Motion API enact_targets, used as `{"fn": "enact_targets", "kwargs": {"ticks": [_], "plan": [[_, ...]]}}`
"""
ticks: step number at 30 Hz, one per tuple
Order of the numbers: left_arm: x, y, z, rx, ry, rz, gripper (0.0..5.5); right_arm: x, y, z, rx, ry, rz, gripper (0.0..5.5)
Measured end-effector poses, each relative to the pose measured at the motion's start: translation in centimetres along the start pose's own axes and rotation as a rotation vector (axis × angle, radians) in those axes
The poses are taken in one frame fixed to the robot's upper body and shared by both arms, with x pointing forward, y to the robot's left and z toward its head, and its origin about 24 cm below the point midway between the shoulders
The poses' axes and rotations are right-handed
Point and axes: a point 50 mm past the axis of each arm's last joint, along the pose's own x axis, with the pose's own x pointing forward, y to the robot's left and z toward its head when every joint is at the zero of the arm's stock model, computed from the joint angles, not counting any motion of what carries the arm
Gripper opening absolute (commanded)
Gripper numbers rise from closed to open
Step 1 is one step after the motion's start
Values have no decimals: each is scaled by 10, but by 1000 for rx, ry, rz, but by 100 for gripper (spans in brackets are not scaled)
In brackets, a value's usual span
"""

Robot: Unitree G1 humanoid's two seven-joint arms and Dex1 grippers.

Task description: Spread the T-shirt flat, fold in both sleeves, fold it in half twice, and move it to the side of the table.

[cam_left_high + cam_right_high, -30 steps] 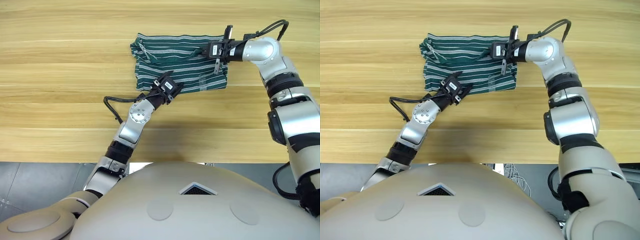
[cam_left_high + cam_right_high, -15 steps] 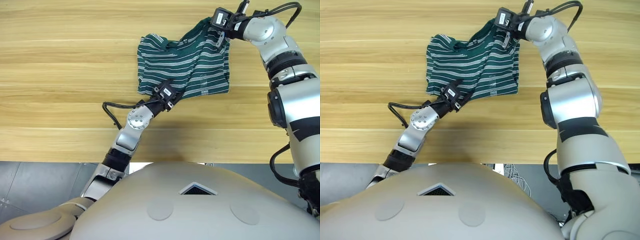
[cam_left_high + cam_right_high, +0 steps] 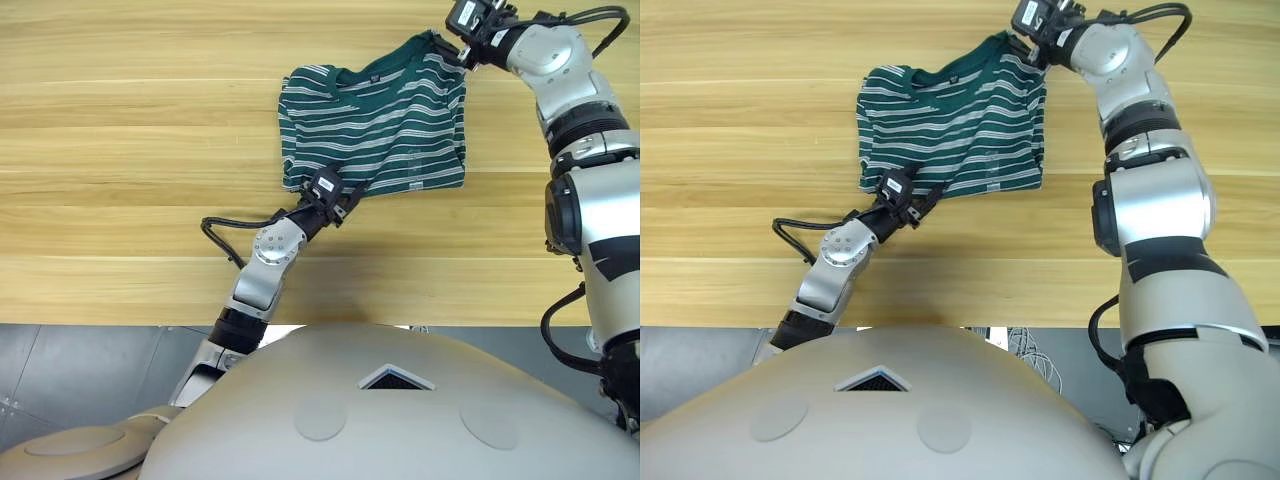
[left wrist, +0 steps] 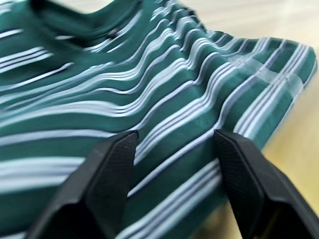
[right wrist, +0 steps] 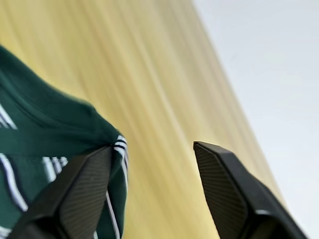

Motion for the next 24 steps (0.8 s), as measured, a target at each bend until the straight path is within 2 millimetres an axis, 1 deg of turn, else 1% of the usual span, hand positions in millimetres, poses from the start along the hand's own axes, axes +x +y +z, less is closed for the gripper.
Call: {"fn": "enact_targets", "kwargs": {"ticks": [1, 2, 3, 4, 5, 6, 9, 10, 13, 14, 15, 17, 18, 20, 22, 24], "plan": [[0, 7, 24, -98, -164, 61, 269, -2, 4, 6, -9, -86, 7, 344], [-2, 13, 44, -142, -290, 89, 269, -4, 12, 9, -16, -138, 25, 344], [-6, 19, 56, -164, -365, 106, 269, -6, 18, 11, -23, -173, 38, 344], [-16, 34, 76, -193, -501, 155, 269, -11, 36, 11, -23, -224, 74, 344], [-22, 42, 86, -195, -573, 192, 269, -15, 48, 11, -13, -245, 101, 344], [-27, 46, 92, -186, -619, 215, 269, -19, 60, 11, -5, -260, 127, 344], [-38, 53, 100, -164, -706, 262, 269, -31, 101, 17, 24, -272, 228, 344], [-41, 55, 101, -159, -719, 273, 269, -31, 115, 17, 58, -259, 264, 344], [-44, 59, 102, -158, -730, 294, 269, -27, 134, 23, 123, -245, 327, 344], [-45, 60, 102, -157, -732, 304, 269, -24, 142, 26, 178, -248, 348, 344], [-46, 62, 102, -155, -734, 311, 269, -19, 148, 30, 234, -250, 363, 344], [-46, 65, 99, -139, -720, 326, 269, -4, 159, 40, 425, -247, 366, 344], [-44, 66, 97, -130, -707, 330, 269, 3, 161, 44, 486, -243, 362, 344], [-41, 65, 94, -110, -688, 329, 269, 17, 155, 52, 569, -228, 334, 344], [-40, 64, 94, -95, -680, 326, 269, 27, 158, 55, 656, -191, 354, 344], [-39, 64, 93, -87, -676, 325, 269, 36, 176, 54, 741, -112, 404, 344]]}}
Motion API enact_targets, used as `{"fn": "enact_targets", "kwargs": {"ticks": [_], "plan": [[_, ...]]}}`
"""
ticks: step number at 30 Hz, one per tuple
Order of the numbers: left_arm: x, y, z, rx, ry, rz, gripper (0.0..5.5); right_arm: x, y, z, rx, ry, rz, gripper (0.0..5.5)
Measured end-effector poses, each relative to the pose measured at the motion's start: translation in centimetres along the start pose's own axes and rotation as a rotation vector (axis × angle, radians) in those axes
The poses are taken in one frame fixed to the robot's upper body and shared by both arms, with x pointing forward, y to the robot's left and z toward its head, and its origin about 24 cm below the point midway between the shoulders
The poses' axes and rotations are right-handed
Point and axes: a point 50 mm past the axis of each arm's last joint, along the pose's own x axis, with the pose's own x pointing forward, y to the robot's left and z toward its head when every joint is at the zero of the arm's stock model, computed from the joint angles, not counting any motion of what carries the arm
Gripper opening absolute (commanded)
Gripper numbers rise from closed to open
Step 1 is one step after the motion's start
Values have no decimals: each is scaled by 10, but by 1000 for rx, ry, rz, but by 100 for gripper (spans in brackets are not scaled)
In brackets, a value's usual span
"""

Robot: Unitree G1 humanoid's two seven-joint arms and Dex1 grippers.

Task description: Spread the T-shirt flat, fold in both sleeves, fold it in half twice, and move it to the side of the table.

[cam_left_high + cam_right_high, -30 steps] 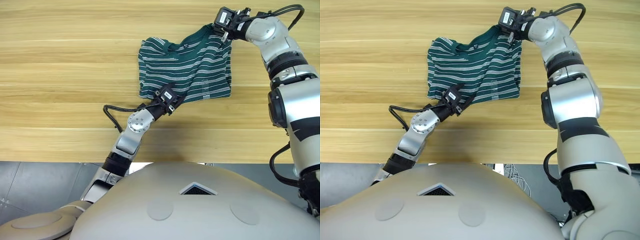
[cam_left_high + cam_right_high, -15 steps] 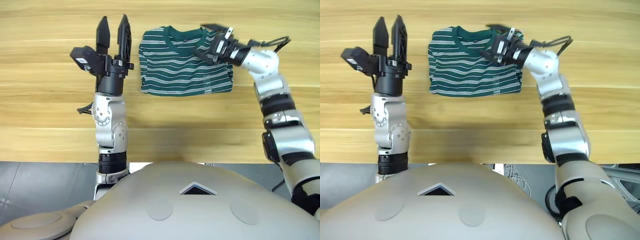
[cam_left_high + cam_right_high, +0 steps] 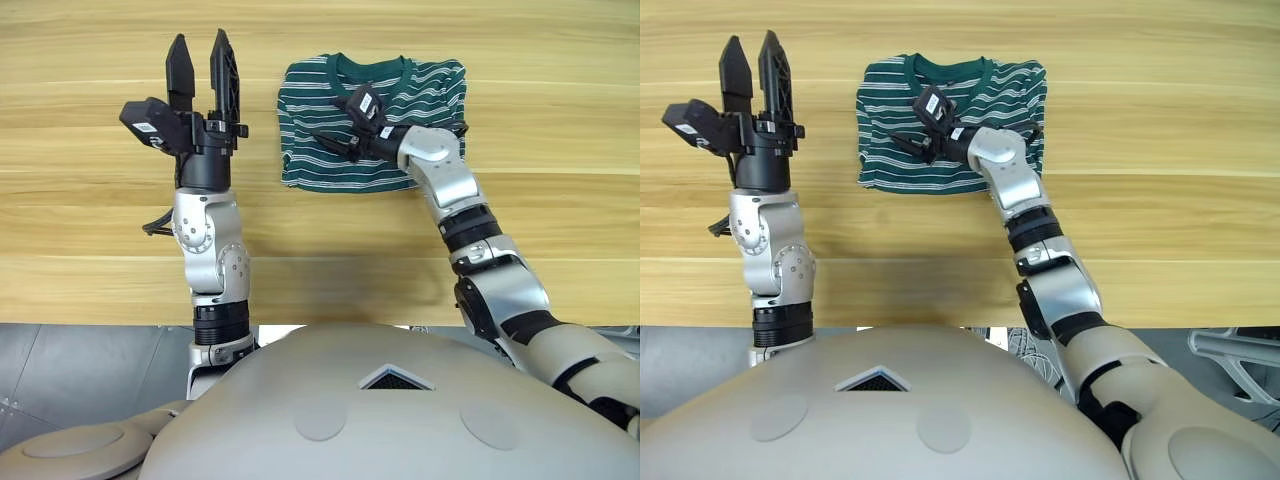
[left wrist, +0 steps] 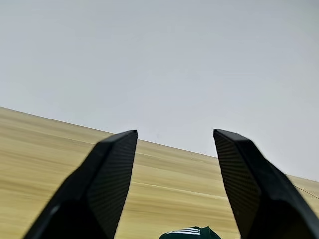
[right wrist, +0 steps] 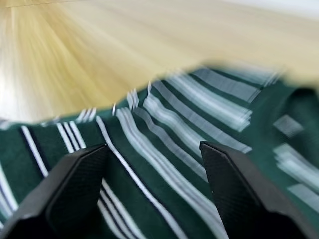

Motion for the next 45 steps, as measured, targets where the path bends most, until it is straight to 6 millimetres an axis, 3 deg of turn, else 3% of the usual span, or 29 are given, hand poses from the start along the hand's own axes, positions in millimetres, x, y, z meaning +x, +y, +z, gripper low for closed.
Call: {"fn": "enact_targets", "kwargs": {"ticks": [8, 10, 12, 15, 18, 22, 24, 25, 28, 30, 31, 33, 35, 37, 39, 42, 45], "plan": [[-3, 5, 0, 16, 12, 12, 269, 28, 15, -2, -22, 99, 71, 344], [-3, 6, 0, 21, 13, 16, 269, 33, 28, -1, -67, 98, 164, 344], [-3, 9, 0, 37, 17, 21, 269, 28, 51, -5, -244, 57, 359, 344], [-1, 14, 1, 50, 14, 32, 269, 2, 62, -9, -449, 22, 616, 344], [2, 19, 5, 71, 0, 52, 269, -47, 47, -19, -522, 49, 824, 344], [7, 22, 17, 128, -28, 39, 269, -130, 5, -30, -521, 226, 920, 344], [15, 21, 31, 190, -66, -7, 269, -169, -23, -20, -554, 318, 837, 344], [17, 20, 37, 215, -76, -31, 269, -179, -31, -8, -586, 293, 786, 344], [21, 15, 36, 318, -33, -136, 269, -183, -36, 28, -661, 62, 662, 344], [22, 6, 30, 394, 3, -248, 269, -186, -36, 39, -664, -54, 601, 344], [18, -2, 24, 472, 37, -386, 269, -192, -37, 39, -661, -77, 562, 344], [5, -2, 15, 584, 114, -591, 269, -207, -40, 20, -622, -42, 502, 344], [-25, 24, 6, 710, 323, -809, 304, -234, -43, -12, -556, 111, 452, 379], [-59, 57, 5, 806, 572, -944, 309, -246, -41, -28, -538, 190, 460, 414], [-80, 77, 17, 853, 728, -991, 309, -249, -37, -35, -533, 206, 476, 414], [-89, 76, 30, 846, 800, -1115, 309, -251, -33, -43, -548, 252, 513, 414], [-84, 62, 23, 843, 780, -1217, 309, -246, -30, -52, -576, 300, 535, 414]]}}
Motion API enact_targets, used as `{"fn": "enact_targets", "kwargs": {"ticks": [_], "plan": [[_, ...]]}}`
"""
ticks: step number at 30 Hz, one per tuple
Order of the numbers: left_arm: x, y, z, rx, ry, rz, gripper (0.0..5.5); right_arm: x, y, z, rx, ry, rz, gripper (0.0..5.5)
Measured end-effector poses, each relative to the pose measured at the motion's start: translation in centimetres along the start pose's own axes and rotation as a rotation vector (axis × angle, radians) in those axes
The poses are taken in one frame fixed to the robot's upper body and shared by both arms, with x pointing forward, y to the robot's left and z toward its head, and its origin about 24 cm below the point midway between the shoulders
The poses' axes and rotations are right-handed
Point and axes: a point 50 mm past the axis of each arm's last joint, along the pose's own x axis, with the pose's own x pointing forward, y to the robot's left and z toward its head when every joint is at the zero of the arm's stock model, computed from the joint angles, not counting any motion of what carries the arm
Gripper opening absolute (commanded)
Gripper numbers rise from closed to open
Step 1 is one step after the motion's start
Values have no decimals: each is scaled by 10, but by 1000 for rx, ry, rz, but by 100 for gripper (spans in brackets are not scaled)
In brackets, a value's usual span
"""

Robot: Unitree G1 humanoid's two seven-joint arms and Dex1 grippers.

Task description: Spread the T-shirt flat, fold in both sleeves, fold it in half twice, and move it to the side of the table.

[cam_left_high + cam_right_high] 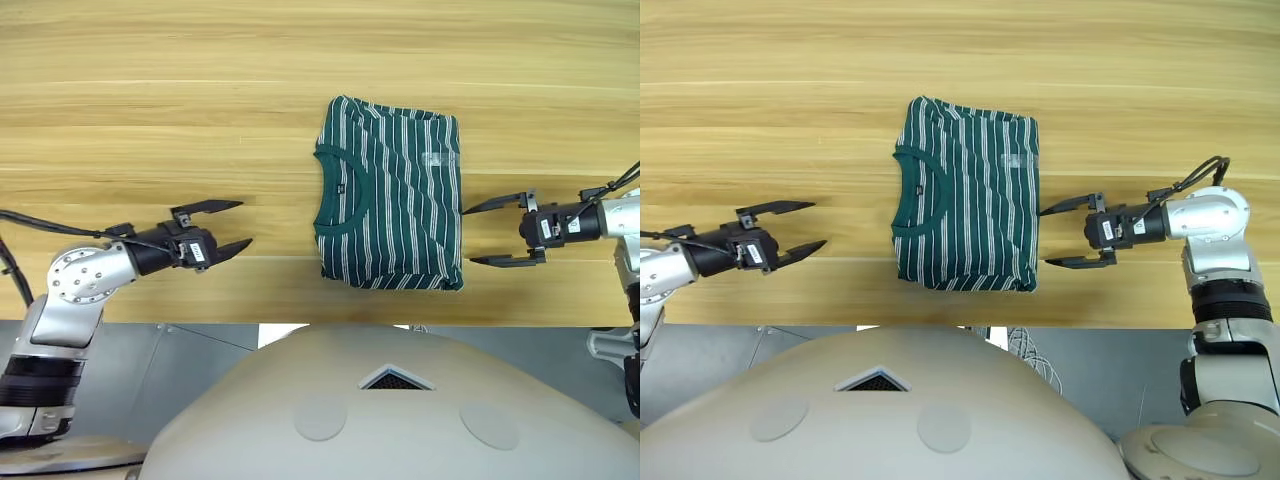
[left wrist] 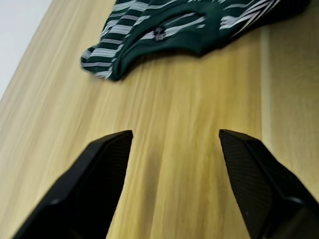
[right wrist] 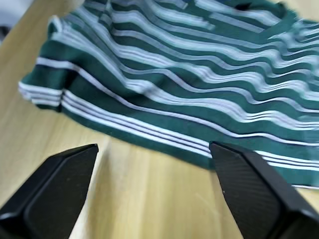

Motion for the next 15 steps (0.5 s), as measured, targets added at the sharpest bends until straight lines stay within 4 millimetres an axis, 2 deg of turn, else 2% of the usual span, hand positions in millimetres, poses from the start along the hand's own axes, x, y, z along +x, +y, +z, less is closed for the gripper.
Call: {"fn": "enact_targets", "kwargs": {"ticks": [5, 8, 11, 15], "plan": [[27, -15, 0, 66, -10, -109, 309, 5, -3, 5, -77, 27, 13, 414], [42, -18, 6, 102, -70, -131, 309, 6, -3, 7, -112, 44, 21, 414], [52, -18, 10, 118, -109, -161, 347, 8, -3, 10, -130, 45, 22, 417], [66, -18, 19, 163, -180, -161, 353, 17, 1, 16, -153, 18, 8, 417]]}}
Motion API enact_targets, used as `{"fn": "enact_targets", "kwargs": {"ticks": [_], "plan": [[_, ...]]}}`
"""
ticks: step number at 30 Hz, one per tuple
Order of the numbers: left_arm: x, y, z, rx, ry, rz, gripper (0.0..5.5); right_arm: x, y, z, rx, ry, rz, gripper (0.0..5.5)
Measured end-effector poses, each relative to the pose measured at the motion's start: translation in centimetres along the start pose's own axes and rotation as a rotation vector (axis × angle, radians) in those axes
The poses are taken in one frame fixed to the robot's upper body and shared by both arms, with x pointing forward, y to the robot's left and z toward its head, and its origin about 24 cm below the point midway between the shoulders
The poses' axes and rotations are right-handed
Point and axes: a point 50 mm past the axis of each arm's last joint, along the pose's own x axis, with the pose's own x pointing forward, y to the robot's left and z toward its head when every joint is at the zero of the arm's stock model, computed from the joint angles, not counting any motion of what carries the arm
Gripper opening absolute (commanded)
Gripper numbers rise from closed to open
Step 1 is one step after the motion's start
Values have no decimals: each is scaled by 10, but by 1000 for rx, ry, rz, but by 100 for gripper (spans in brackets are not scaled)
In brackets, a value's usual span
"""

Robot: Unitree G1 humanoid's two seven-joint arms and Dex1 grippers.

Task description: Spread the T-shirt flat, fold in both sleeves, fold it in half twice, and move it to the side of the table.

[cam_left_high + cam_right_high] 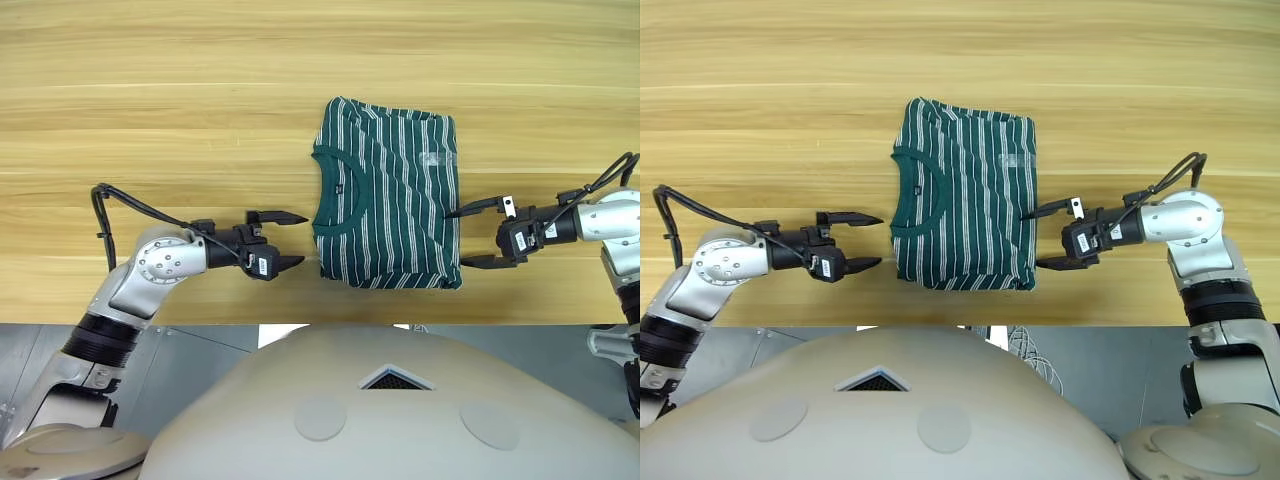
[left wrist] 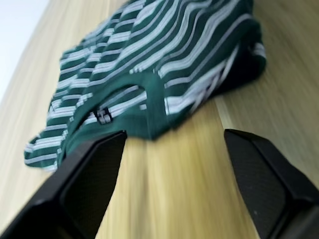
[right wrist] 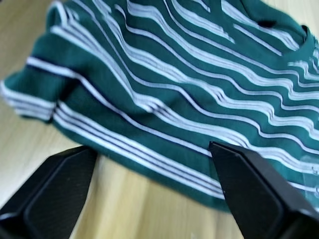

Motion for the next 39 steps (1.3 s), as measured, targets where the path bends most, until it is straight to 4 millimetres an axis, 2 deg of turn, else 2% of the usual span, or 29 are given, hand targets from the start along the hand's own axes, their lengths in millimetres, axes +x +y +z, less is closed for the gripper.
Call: {"fn": "enact_targets", "kwargs": {"ticks": [6, 11, 20, 29, 33, 39], "plan": [[16, -5, 8, 58, -84, -15, 353, 8, 6, 6, -1, -36, 0, 417], [32, -1, 9, 104, -139, -40, 357, 14, 6, 7, 4, -52, -13, 334], [42, 0, 4, 125, -178, -42, 192, 24, 5, 7, 7, -72, -42, 165], [42, -3, 4, 49, -219, -33, 61, 26, 6, 7, 20, -79, -42, 19], [48, -3, 8, -9, -276, -16, 1, 27, 6, 7, 29, -85, -38, 10], [49, -5, 7, -50, -298, -37, 0, 28, 4, 10, 58, -152, -53, 10]]}}
